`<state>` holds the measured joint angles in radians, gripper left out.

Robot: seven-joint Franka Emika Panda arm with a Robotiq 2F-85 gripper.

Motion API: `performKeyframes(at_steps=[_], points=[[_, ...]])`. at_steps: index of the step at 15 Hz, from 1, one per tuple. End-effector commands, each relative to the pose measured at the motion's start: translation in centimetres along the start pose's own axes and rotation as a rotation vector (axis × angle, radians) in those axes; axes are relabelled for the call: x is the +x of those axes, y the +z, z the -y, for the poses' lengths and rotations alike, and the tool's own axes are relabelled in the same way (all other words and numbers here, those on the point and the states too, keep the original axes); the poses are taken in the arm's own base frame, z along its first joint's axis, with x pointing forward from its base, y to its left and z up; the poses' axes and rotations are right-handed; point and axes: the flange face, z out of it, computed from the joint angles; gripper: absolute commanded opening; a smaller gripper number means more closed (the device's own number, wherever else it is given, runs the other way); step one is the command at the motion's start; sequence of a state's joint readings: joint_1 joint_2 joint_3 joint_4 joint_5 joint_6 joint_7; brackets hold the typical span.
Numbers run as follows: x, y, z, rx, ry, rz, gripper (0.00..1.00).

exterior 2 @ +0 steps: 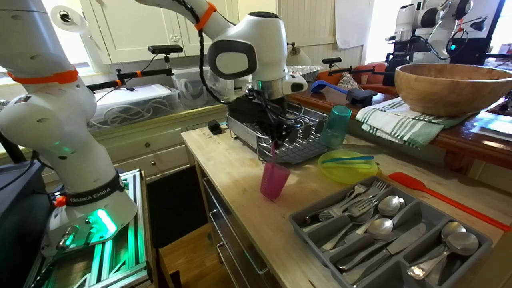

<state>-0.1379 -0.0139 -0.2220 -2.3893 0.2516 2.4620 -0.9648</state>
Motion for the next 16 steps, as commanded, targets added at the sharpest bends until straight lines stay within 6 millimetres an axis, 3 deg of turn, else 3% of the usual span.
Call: performKeyframes(at_steps=[1, 9, 16], points=[[-0.1, -1.5, -0.3, 0.012, -0.035, 0.011, 0.02], [-0.4, -2.6, -0.1, 0.010, -0.058, 0.006, 0.02], [-0.9, -3.4, -1.3, -0.032, -0.031, -0.007, 0.02]])
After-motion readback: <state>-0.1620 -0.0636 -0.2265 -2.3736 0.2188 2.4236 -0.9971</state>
